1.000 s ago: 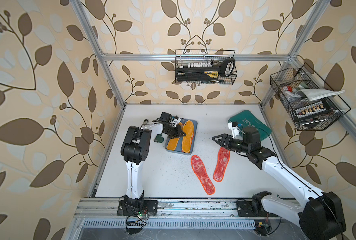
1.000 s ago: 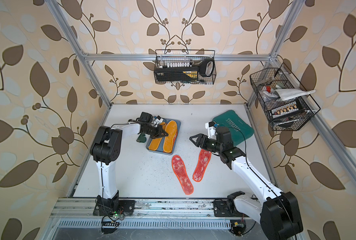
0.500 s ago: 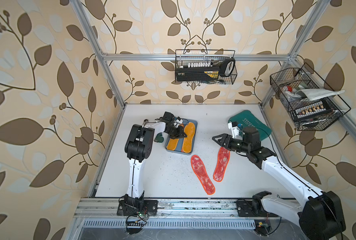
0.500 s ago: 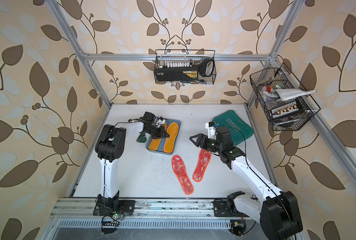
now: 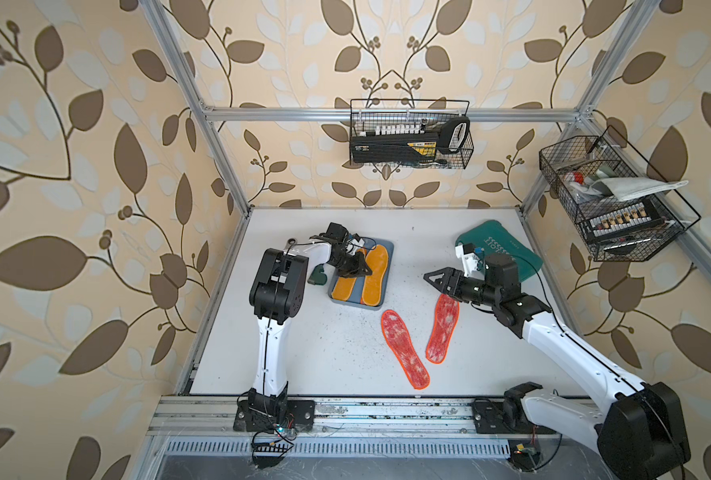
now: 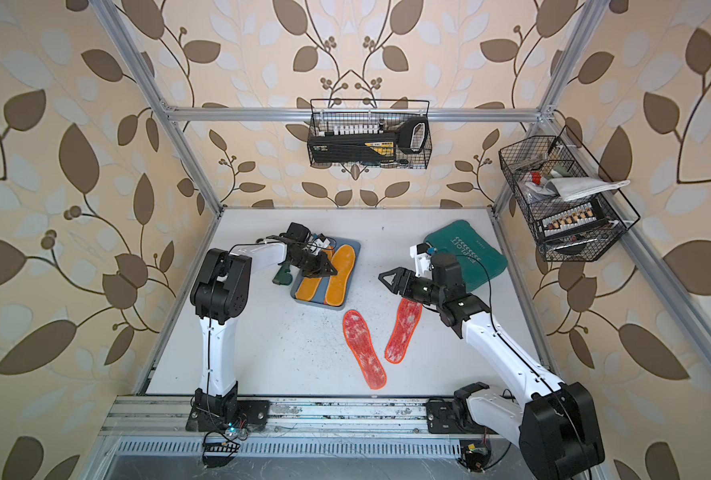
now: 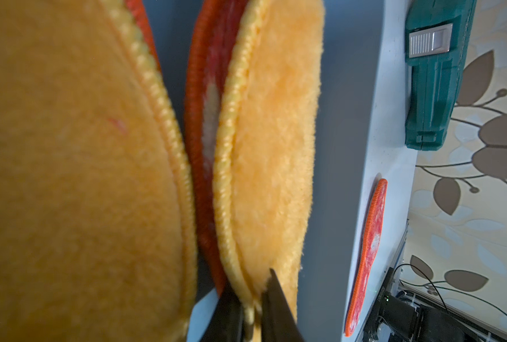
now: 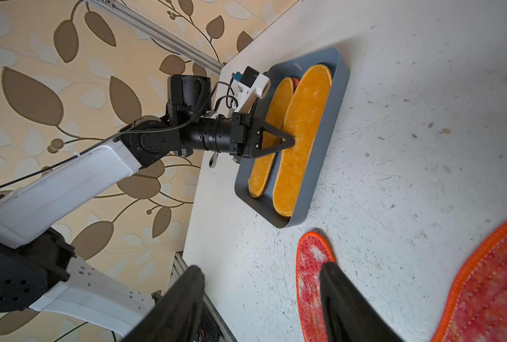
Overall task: Put the insoles into the storage box
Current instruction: Place the insole in the storage box, then pick up the insole from the center of the board.
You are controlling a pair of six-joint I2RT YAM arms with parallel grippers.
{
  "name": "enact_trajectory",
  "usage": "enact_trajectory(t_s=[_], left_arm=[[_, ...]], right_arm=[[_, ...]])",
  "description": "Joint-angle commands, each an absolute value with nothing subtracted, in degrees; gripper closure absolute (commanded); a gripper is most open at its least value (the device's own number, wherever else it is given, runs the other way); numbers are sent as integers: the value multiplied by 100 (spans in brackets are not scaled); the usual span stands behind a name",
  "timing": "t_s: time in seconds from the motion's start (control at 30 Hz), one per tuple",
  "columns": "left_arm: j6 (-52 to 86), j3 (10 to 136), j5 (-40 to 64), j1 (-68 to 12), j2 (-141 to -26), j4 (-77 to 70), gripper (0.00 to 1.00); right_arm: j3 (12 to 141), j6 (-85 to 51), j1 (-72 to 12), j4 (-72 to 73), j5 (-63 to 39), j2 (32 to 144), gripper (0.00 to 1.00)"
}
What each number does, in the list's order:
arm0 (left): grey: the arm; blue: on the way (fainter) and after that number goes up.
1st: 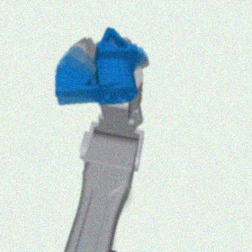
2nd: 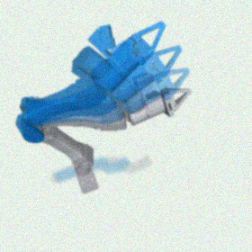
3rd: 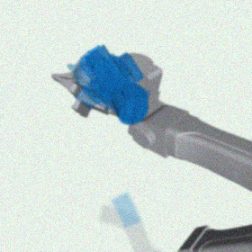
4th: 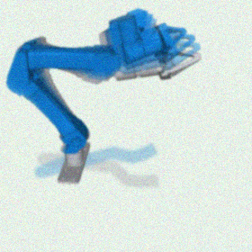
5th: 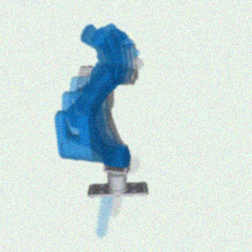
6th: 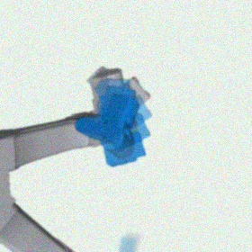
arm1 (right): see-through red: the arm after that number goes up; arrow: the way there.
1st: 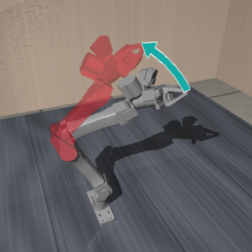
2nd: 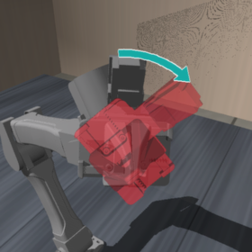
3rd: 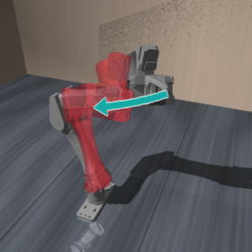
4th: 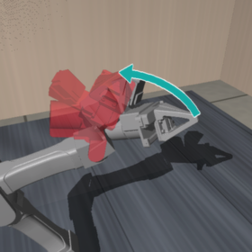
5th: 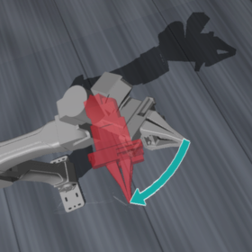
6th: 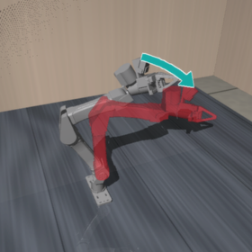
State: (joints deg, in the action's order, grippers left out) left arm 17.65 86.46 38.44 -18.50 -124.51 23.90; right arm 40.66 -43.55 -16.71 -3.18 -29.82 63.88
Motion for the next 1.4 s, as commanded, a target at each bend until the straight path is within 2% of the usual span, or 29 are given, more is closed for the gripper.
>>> enact_trajectory(t_s=[0.0,0.27,0.5,0.53,0.6,0.63,0.9,1.1,1.23,1.37], left_arm=[[1561,8860,3551,-1916,-12384,2747,80],[1487,8923,3224,-2079,-12018,3073,58],[1424,9005,2805,-2170,-11753,3459,49],[1426,9006,2732,-2181,-11689,3497,47],[1407,9032,2612,-2210,-11574,3585,45],[1392,9044,2562,-2218,-11514,3640,45],[1283,9228,2099,-2340,-11104,4145,41],[1440,8939,1782,-2601,-10262,4244,38],[1505,8518,1360,-2855,-9536,4371,33],[1604,7842,1075,-2958,-8771,4370,24]], right_arm=[[4078,-4236,-1653,-394,-2984,6385,36],[4124,-3945,-1655,-829,-2759,6285,35],[4091,-3581,-1672,-1615,-2228,6036,30],[4088,-3569,-1683,-1762,-2102,5987,29],[4065,-3602,-1751,-1993,-1801,5904,20],[4048,-3624,-1802,-2089,-1679,5854,19],[4030,-4043,-2445,-2962,-489,5601,17],[4141,-4166,-3075,-3385,165,5457,18],[4253,-4116,-3519,-3662,548,5473,18],[4331,-4051,-3980,-3836,823,5595,20]])
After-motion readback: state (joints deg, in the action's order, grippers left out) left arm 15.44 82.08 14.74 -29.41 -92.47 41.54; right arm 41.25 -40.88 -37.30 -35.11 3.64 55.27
